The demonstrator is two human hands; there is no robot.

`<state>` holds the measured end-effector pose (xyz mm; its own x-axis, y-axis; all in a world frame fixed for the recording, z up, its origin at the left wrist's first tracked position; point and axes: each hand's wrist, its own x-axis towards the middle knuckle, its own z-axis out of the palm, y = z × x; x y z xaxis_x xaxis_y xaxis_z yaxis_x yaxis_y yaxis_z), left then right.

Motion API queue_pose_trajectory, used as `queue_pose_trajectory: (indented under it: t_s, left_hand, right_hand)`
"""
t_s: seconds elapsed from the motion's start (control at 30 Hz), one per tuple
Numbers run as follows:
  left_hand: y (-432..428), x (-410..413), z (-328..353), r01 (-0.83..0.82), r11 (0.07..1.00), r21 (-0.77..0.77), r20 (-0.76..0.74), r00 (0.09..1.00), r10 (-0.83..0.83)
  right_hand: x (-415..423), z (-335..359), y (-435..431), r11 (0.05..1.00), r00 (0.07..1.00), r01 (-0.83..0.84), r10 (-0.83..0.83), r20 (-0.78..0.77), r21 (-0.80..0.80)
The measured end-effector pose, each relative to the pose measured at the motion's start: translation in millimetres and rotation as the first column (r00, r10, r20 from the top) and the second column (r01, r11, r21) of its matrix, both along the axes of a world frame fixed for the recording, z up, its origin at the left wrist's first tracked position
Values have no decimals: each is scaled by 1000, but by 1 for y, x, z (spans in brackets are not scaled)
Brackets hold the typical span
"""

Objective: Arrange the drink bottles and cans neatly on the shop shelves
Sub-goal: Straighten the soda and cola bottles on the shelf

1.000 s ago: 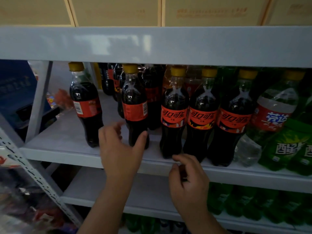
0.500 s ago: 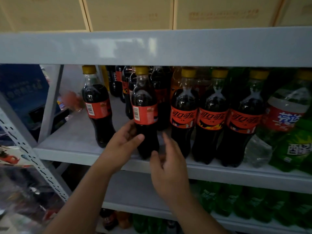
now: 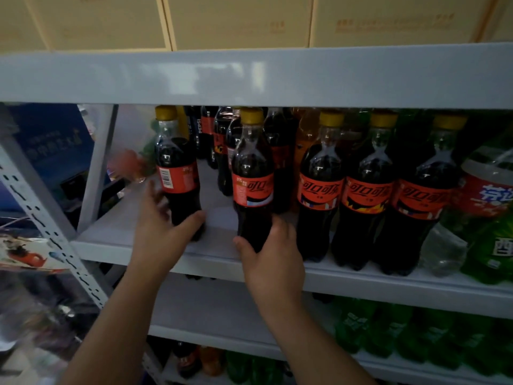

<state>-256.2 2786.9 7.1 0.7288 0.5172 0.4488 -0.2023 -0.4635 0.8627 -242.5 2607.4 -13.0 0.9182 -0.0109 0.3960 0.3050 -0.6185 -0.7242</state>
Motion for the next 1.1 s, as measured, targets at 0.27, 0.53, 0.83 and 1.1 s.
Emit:
queue_pose_trajectory:
  t_s: [0.27,0.53,0.83,1.1]
  left_hand:
    - [23,17,-3,72,993,97,-114,992,-61]
    - [16,16,-7,604,753,-261,68,790,-610]
    - [-14,23,-5,274,956,109,-6,962,-275]
    - [-6,19,-13,531,833,-152,40,846,-532]
  right_hand:
    - [1,-1,7,996,996,88,-88,14,-22]
    - [2,-3,6,998,998,55,-55,31,20]
    - [1,-7,8,993,991,82,-90,94,88]
    - [-8,-9,15,982,953,179,-190,236,67]
